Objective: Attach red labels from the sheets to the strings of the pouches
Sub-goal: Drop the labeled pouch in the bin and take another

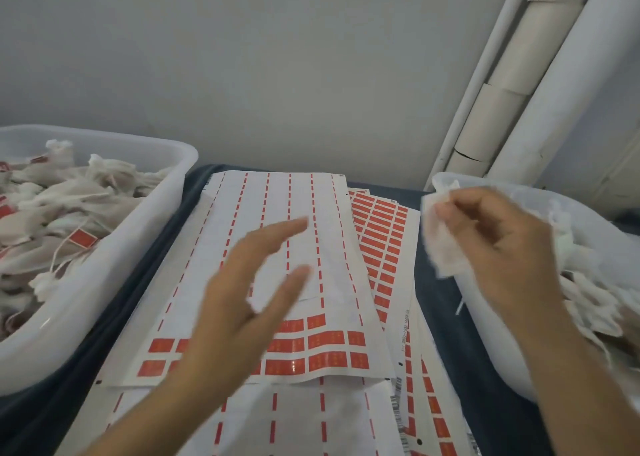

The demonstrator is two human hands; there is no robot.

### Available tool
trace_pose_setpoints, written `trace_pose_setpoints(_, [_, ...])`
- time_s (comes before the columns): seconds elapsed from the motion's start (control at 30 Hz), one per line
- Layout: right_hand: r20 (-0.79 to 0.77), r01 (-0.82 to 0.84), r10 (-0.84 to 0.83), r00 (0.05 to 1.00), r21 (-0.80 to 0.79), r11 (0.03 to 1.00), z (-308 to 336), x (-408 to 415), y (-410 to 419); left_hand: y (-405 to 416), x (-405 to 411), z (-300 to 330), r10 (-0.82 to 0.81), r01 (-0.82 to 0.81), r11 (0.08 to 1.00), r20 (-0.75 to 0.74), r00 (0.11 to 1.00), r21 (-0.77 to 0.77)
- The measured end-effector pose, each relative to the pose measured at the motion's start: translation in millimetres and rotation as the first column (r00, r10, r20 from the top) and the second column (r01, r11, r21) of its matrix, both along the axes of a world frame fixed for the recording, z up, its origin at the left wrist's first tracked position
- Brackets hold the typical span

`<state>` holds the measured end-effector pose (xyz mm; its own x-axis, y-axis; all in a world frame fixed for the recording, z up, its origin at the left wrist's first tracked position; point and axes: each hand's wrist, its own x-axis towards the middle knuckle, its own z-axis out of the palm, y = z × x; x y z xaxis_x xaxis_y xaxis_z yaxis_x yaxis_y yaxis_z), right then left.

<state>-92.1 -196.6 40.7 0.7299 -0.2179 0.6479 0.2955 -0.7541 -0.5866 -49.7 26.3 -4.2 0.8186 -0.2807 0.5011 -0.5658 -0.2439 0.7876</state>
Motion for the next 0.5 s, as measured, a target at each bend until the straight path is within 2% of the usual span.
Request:
trace_pose_setpoints(0.07, [-0.167, -0.146, 0.155, 0.974, 0.064, 0.987, -15, 2, 31, -22, 2, -2, -0.072, 0.077, 0.99, -0.052, 0.996, 0.116])
trace_pose_setpoints(0.13, [-0.282, -0.204, 0.234, 0.93, 0.132, 0.97, -40, 9, 53, -31, 13, -9, -0.117, 0.154, 0.966, -0.179, 0.977, 0.21])
trace_pose_setpoints(0.2, [-0.294, -0.141, 0.219, 0.93, 0.266, 0.954, -64, 18, 65, -30, 25, -19, -0.122, 0.224, 0.938, -0.352, 0.928, 0.266])
trace_pose_setpoints(0.27, [-0.3, -0.031, 0.169, 0.939, 0.417, 0.908, -80, 25, 68, -26, 32, -36, -0.033, 0.156, 0.944, -0.388, 0.921, 0.29])
trace_pose_setpoints(0.3, [-0.302, -0.025, 0.194, 0.933, 0.485, 0.874, -86, 27, 67, -23, 34, -46, 0.021, 0.094, 0.956, -0.386, 0.922, 0.277])
trace_pose_setpoints(0.37, [-0.314, -0.071, 0.297, 0.902, 0.57, 0.819, -95, 29, 62, -18, 36, -59, 0.085, -0.029, 0.991, -0.435, 0.896, 0.133])
trace_pose_setpoints(0.43, [-0.379, -0.053, 0.282, 0.881, 0.513, 0.857, -99, 27, 57, -15, 37, -62, 0.074, -0.09, 0.996, -0.478, 0.875, -0.011])
trace_pose_setpoints(0.5, [-0.412, -0.016, 0.215, 0.886, 0.435, 0.9, -102, 25, 53, -14, 37, -62, 0.059, -0.106, 0.992, -0.486, 0.872, -0.071])
